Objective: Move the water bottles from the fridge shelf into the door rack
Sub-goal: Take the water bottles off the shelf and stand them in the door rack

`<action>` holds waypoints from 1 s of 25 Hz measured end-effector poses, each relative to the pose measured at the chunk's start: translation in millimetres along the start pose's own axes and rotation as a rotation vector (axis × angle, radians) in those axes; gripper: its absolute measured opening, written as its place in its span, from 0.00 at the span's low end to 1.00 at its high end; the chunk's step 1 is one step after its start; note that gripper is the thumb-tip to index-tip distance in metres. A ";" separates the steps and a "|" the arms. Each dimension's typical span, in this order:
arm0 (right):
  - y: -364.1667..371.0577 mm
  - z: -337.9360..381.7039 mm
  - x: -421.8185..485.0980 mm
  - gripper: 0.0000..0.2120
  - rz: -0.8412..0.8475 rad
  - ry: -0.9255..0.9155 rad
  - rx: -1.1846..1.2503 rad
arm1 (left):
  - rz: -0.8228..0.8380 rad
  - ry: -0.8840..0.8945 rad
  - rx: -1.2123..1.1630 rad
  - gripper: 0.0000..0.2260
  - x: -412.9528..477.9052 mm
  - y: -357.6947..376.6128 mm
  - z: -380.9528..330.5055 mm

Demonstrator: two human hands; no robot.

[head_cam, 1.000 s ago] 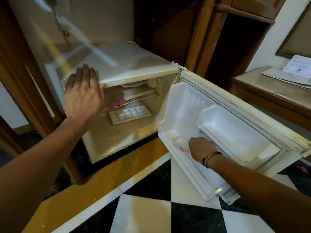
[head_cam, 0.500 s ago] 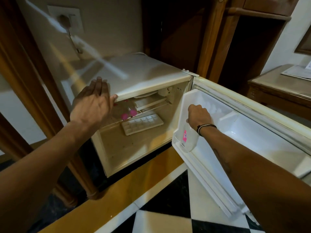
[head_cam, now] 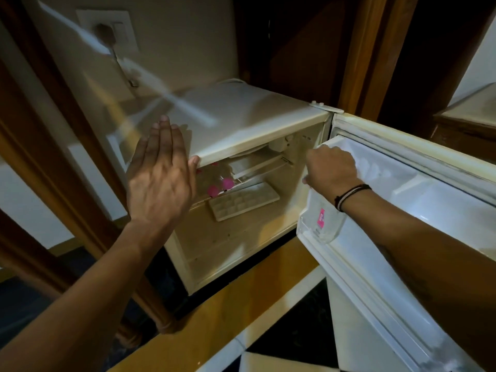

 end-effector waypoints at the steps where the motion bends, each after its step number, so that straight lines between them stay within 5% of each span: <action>1: -2.5 18.4 3.7 0.10 -0.028 -0.030 0.105 | -0.019 -0.005 -0.001 0.33 -0.7 2.6 1.2; 6: 40.7 115.8 5.0 0.10 0.172 0.037 0.726 | -0.091 -0.027 -0.016 0.32 -2.2 15.3 -0.5; 16: 87.9 174.5 34.9 0.15 0.146 0.299 0.934 | -0.147 -0.033 0.003 0.32 -1.3 18.8 -0.8; 25: 45.8 77.1 -22.1 0.05 0.041 0.377 0.996 | -0.087 -0.051 0.009 0.31 -1.8 11.7 0.1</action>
Point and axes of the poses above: each hand's wrist, its own x-axis towards the middle knuckle, its own y-axis out of the palm, z = x × y, the point moved 3 cm from there along x, towards the middle knuckle, and after that the axes turned 4 degrees about -z, right-handed, at the moved point
